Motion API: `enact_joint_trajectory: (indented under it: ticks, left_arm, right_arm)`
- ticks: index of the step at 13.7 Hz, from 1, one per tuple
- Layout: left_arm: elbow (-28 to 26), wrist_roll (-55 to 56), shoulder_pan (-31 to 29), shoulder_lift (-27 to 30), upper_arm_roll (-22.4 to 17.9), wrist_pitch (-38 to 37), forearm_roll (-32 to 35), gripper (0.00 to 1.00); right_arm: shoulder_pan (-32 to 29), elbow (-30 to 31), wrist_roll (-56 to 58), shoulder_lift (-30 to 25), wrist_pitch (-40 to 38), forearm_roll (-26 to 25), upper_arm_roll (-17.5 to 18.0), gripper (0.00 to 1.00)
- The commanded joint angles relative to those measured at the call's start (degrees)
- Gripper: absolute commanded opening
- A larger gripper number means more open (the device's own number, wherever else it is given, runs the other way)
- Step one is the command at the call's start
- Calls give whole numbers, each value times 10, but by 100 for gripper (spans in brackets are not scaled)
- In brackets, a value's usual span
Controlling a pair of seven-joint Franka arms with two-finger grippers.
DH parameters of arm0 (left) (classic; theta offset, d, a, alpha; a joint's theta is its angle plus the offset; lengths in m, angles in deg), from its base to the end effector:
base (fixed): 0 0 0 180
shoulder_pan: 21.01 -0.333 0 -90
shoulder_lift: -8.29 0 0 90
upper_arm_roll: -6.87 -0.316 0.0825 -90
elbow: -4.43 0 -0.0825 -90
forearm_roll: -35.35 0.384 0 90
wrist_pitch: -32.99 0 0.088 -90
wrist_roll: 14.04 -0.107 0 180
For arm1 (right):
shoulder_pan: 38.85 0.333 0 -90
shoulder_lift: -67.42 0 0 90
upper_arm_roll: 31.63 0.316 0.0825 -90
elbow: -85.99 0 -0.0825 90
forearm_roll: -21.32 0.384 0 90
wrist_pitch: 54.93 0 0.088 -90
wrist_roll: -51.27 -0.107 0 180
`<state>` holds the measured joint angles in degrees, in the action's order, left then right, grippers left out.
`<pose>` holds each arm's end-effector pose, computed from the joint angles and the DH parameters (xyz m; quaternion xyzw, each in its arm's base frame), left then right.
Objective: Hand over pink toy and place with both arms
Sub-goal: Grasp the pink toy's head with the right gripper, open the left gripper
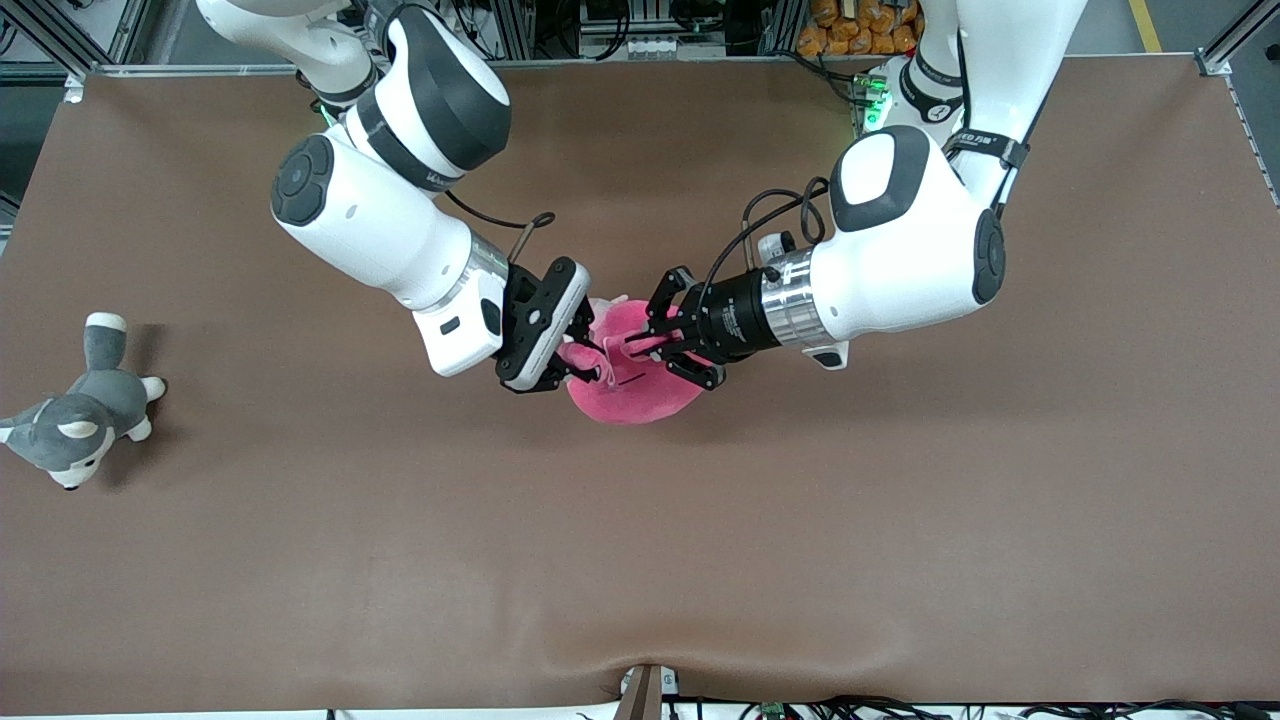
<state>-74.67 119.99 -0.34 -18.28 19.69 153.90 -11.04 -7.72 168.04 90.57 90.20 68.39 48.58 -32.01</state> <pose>0.6022 -0.3995 0.4981 0.4376 0.7928 -0.3901 0.1667 0.5995 0.3795 0.5047 -0.8407 -0.4723 -0.1717 0.2017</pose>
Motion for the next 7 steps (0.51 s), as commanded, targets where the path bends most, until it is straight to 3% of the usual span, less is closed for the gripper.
enact_joint_trajectory:
  ticks: [1, 2, 3, 4, 7]
  left_arm:
    - [3, 5, 2, 6, -3, 0, 11, 5]
    - [3, 4, 1, 6, -3, 0, 17, 24]
    - [3, 4, -4, 7, -3, 0, 24, 69]
    - [3, 5, -6, 10, -3, -1, 27, 100]
    - [3, -5, -16, 39, -8, -17, 71, 100]
  right_arm:
    - [2, -4, 2, 3, -6, -4, -2, 0]
    - [2, -4, 2, 3, -8, -4, -3, 0]
    - [0, -4, 0, 3, -14, -4, -3, 0]
    - [-4, -4, -2, 1, -20, -5, -3, 0]
    - [-41, -4, 2, -1, -54, -5, -7, 0]
